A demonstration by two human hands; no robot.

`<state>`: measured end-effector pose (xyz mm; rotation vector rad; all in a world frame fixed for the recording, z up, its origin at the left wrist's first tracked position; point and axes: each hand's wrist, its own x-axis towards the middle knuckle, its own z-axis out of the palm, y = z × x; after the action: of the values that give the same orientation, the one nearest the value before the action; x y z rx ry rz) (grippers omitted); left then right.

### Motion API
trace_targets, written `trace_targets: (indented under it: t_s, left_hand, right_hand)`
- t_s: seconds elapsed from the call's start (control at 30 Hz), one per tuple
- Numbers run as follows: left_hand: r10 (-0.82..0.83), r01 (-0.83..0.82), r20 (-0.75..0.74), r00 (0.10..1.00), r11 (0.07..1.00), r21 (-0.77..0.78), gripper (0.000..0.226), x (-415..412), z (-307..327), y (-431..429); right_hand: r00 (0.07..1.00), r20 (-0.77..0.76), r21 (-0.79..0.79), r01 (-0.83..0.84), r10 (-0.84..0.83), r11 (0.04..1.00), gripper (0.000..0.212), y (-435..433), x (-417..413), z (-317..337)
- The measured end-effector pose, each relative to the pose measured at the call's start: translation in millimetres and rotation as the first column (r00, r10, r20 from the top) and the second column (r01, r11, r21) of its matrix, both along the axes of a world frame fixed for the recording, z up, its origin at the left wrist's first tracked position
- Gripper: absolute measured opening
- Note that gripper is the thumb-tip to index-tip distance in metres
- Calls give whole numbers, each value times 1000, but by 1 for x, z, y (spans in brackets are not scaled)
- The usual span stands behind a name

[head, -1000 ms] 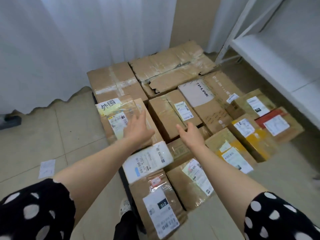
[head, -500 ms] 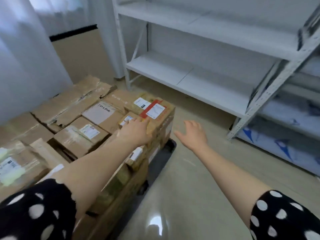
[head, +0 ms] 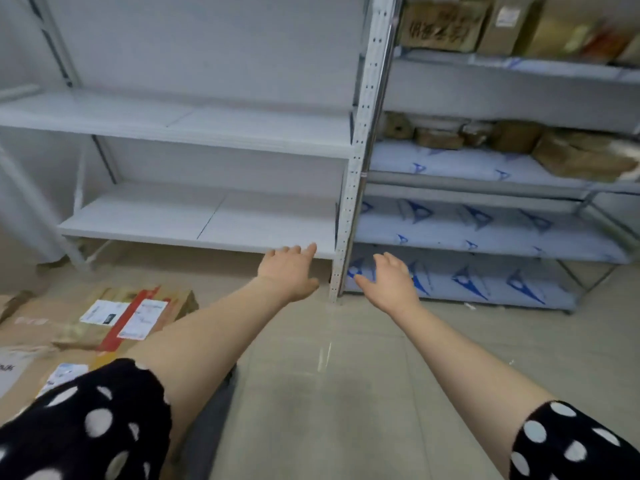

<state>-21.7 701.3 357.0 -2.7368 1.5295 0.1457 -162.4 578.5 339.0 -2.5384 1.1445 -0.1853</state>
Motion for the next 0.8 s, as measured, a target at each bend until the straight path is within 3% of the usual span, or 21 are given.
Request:
trace_targets:
  t_s: [0.43,0.8]
  left_hand:
    - [-226,228,35,974,971,-78,71,55,57,-257]
    - [-301,306,71,951,949,-75,70,46,47,-470]
  right_hand:
    - [976,14,-94,218,-218,971,53,-202,25,56]
    - [960,7,-30,280,-279,960,56,-397,13,31]
